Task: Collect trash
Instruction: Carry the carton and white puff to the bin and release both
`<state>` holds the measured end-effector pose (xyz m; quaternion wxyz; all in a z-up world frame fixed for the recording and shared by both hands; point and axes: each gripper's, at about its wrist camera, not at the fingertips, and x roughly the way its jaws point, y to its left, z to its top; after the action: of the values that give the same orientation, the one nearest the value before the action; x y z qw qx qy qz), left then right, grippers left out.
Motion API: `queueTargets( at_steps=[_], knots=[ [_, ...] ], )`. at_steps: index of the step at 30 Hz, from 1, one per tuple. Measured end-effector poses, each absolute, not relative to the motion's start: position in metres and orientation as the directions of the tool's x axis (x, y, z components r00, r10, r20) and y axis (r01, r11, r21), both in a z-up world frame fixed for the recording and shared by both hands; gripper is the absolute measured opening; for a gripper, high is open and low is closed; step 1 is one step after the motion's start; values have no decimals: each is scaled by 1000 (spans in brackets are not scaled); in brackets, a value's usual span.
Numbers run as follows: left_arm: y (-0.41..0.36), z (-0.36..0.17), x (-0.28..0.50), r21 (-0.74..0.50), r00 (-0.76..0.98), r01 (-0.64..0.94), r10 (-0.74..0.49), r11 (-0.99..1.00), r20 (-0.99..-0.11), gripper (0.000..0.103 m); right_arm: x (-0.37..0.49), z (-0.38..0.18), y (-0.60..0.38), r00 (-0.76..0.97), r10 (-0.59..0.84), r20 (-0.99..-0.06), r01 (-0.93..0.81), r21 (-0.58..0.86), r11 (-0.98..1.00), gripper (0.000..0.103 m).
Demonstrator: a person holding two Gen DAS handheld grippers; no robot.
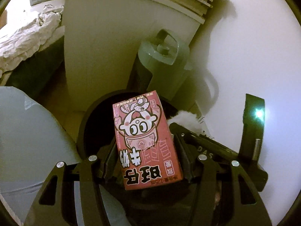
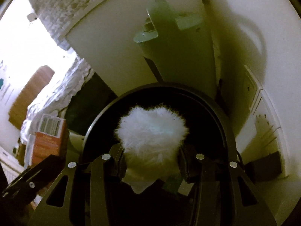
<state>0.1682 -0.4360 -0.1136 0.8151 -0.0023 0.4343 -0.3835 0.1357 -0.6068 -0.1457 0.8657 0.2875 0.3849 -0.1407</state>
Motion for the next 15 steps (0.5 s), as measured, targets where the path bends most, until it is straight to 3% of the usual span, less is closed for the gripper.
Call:
queueTargets(
  at_steps=[6, 8, 9, 15],
  knots=[
    [-443, -122, 173, -328, 316, 618, -608, 714, -728, 60, 138, -145, -607, 654, -7, -756, 467, 398, 790, 48],
    [-443, -121, 174, -309, 334, 612, -592, 728, -733, 85, 136, -144, -606, 656, -12, -755, 473, 398, 786, 59],
    [-441, -119, 173, -307, 346, 611, -595, 730, -726, 89, 136, -143, -606, 660, -14, -751, 475, 402, 782, 61],
    [-431, -109, 167, -310, 352, 627, -615, 715, -706, 89, 133, -141, -610, 689, -2, -724, 474, 449, 757, 69]
  ],
)
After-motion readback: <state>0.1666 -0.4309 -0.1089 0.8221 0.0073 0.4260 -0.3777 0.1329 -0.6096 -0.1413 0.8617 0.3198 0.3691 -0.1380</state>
